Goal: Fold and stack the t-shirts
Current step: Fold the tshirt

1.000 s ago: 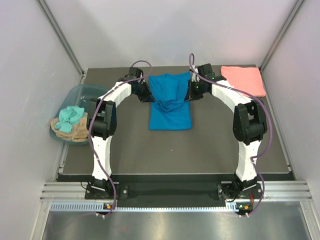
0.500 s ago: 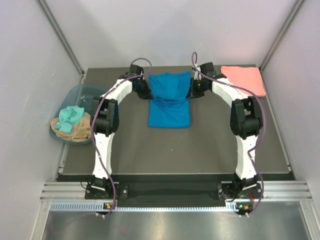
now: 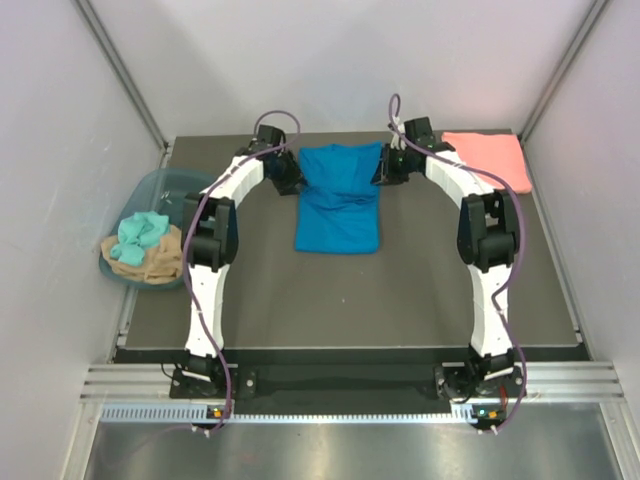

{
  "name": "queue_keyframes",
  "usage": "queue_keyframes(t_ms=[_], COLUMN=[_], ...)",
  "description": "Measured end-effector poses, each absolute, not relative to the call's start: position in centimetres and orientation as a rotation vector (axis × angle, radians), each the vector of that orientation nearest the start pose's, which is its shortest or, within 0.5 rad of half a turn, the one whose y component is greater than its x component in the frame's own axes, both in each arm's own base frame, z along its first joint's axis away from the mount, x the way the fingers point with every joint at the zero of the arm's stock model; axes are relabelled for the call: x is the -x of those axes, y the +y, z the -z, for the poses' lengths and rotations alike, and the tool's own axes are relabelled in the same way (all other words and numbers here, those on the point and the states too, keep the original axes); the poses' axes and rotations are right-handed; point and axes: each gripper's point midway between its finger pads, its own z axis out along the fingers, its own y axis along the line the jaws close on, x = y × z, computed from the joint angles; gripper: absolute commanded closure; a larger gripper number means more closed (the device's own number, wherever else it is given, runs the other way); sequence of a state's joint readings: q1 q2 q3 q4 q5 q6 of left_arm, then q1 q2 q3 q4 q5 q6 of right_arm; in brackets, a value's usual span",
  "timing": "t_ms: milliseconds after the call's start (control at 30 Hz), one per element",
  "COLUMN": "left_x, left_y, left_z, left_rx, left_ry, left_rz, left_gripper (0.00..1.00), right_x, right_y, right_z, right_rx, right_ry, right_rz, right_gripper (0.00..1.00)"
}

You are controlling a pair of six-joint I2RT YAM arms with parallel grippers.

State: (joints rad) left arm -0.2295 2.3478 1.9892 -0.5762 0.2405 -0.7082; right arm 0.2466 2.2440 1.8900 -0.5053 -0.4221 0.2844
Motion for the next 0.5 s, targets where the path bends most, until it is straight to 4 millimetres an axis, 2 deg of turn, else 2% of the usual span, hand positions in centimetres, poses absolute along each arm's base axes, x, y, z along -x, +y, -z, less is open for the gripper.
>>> queue_keyframes(t_ms=[133,233,333,500], left_x=[-54.8,-54.7,-52.9,-47.2], left_y=[-18.8,-18.2,-17.7,-17.7], left_z=[-6.7,-7.6,-8.5,-8.8], left_rx=[0.464,0.400,0.359,0.305], left_ry=[2.522,2.508,2.513,2.553], left_rz=[0.638,0.608,0.594,0.647], left_gripper=[0.43,0.43,0.43,0.43], right_x=[-52.9,-52.4,-49.3,-44.0], right_y=[20.8,20.2,19.4,19.0], right_z=[-10.3,-10.7,-10.7,-11.5], right_rx=[0.122,0.124,0.132,0.193], right_ry=[2.426,2.419,2.456,2.484], right_rz=[-0.758,-0.751,-0.744,-0.754], right_gripper=[0.58,0.52,0.48,0.44])
